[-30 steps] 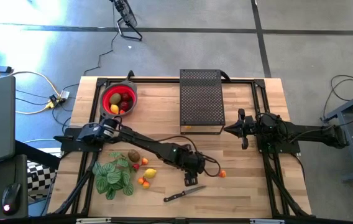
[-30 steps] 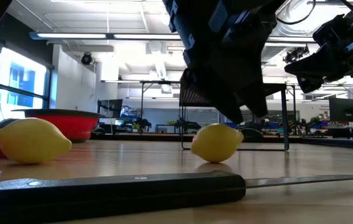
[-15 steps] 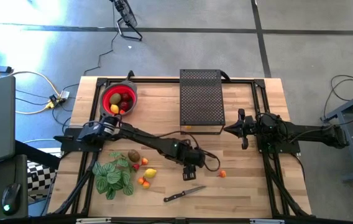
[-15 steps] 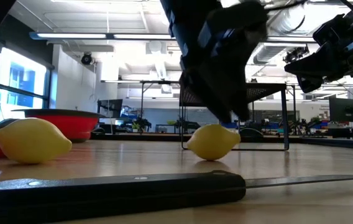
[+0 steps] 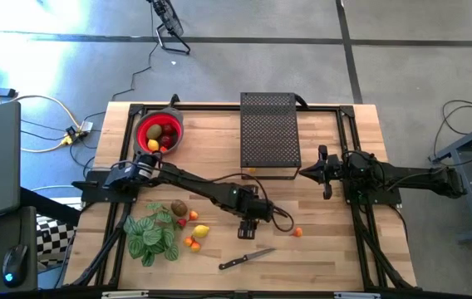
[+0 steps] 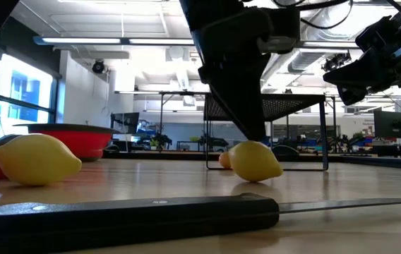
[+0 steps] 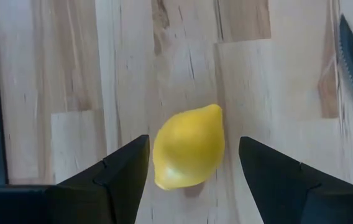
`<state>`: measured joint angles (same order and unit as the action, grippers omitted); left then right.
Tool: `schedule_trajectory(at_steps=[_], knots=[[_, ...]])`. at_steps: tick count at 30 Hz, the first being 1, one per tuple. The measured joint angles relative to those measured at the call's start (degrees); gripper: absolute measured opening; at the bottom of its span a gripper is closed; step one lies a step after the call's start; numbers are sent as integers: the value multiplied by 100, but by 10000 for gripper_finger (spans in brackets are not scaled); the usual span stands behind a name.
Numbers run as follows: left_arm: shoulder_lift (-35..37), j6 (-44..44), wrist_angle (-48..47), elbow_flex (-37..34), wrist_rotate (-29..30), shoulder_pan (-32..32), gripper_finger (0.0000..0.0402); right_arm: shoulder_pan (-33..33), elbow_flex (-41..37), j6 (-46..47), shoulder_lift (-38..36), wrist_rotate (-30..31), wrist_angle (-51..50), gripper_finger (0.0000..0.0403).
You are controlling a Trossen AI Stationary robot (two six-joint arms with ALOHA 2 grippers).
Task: Pick & Place Fruit
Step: Put the top yellow lemon into the strainer bowl
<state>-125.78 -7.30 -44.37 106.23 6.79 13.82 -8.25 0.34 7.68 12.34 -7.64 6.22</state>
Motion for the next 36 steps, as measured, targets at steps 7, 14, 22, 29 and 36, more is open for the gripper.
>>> schedule_trajectory(at_steps=[7, 14, 22, 29, 36], knots=[[0, -16, -75, -1, -173, -74, 243, 0, 0, 0, 0, 0, 0, 2], [-2, -42, -81, -2, -223, -70, 243, 0, -1, 0, 0, 0, 0, 2], [-2, -240, 77, -2, -133, -72, 243, 0, -2, 0, 0, 0, 0, 2], [-7, -745, 219, -2, -190, -70, 243, 0, 0, 20, 0, -1, 0, 2], [-11, -1532, 320, 129, -270, -72, 243, 0, 0, 20, 0, 0, 0, 2]])
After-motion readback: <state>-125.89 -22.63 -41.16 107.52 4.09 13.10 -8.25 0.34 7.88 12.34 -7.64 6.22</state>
